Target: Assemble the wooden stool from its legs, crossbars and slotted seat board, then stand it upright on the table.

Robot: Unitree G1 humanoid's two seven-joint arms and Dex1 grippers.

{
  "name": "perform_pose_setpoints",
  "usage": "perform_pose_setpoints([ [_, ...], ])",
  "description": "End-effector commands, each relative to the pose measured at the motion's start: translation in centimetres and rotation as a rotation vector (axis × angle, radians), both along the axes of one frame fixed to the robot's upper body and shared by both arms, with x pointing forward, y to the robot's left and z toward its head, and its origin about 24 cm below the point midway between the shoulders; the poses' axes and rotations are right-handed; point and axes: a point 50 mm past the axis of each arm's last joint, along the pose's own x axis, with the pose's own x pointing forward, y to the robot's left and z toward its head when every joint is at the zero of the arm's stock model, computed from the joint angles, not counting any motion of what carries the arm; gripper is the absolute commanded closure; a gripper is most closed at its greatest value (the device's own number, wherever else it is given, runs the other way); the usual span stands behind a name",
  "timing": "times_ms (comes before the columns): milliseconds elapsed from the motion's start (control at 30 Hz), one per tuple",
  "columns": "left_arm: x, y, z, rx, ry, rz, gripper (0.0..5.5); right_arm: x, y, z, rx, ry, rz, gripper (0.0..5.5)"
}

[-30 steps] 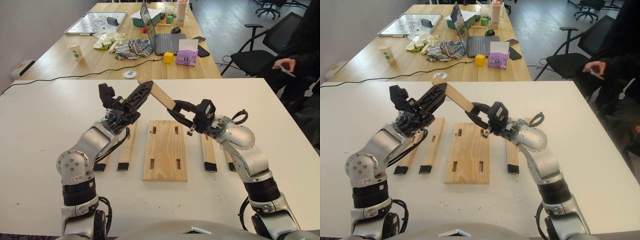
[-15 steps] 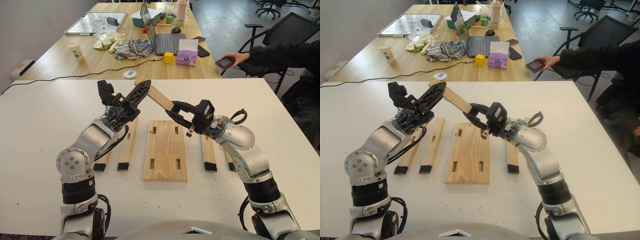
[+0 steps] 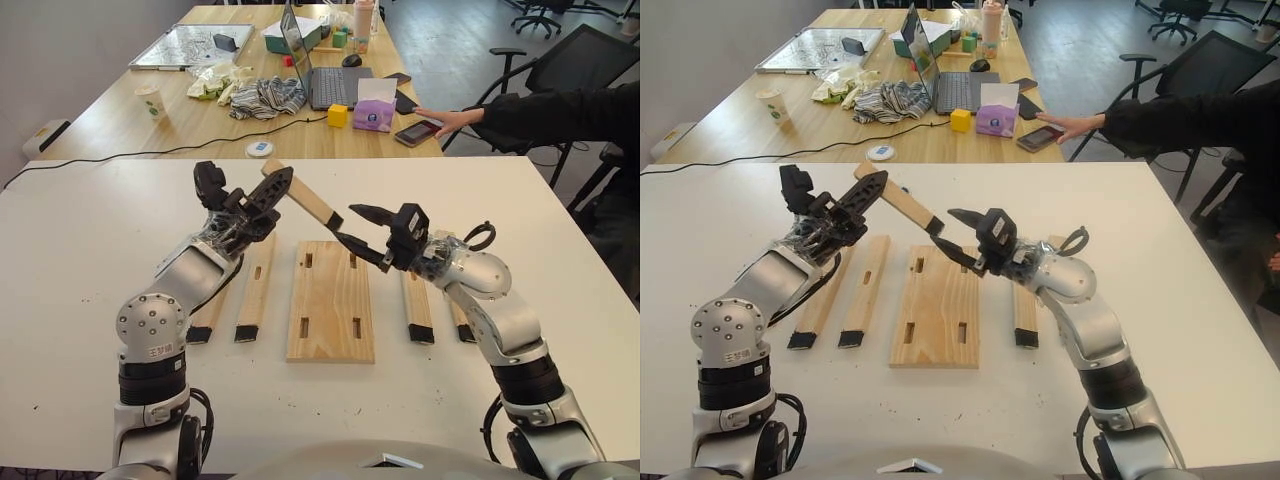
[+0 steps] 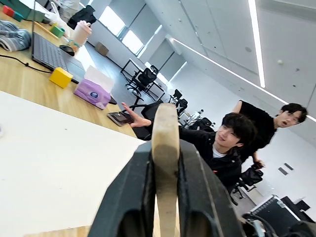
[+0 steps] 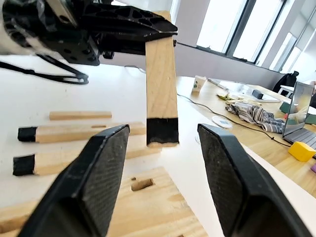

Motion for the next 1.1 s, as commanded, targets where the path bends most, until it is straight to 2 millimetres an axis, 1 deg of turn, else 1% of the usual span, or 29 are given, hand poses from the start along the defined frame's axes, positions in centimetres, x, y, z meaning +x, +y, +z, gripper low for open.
perform_pose_setpoints([
  [33,-0.5,3.7,-1.7,0.233,0.008,0.142,5.12,1.4,-4.6,-0.4,-0.046,-0.006,-0.149,2.95],
  [100,-1.7,5.7,-2.2,0.314,0.000,0.201,5.12,2.3,-6.7,-0.9,-0.083,-0.007,-0.257,2.95],
  [133,-2.3,6.6,-2.5,0.319,0.006,0.237,5.12,2.7,-7.3,-0.9,-0.091,-0.014,-0.296,2.95],
  [200,-2.9,7.4,-2.9,0.265,0.011,0.283,5.12,2.9,-7.6,-0.8,-0.081,-0.026,-0.333,2.95],
  [233,-3.1,7.5,-3.1,0.233,0.018,0.295,5.12,2.9,-7.6,-0.7,-0.074,-0.029,-0.338,2.95],
  [333,-3.0,7.8,-5.5,0.161,0.085,0.329,5.12,2.7,-7.3,-1.3,-0.083,-0.019,-0.329,2.95],
  [367,-3.1,7.8,-6.2,0.166,0.104,0.336,5.12,2.7,-7.2,-1.4,-0.087,-0.017,-0.324,2.95],
  [433,-3.2,7.8,-7.1,0.189,0.122,0.342,5.12,2.7,-7.2,-1.4,-0.092,-0.017,-0.323,2.95],
  [633,-3.6,8.2,-8.9,0.194,0.176,0.370,5.12,2.8,-7.4,-1.4,-0.101,-0.017,-0.322,2.95],
  [867,-4.2,8.4,-11.1,0.259,0.243,0.410,5.12,2.8,-7.0,-1.4,-0.109,-0.019,-0.301,2.95],
  [967,-4.3,8.7,-11.7,0.332,0.258,0.462,5.12,2.8,-6.7,-1.5,-0.115,-0.018,-0.284,2.95],
  [1100,-4.5,7.9,-11.9,0.421,0.233,0.492,5.12,2.8,-6.4,-1.5,-0.119,-0.019,-0.266,2.95],
])
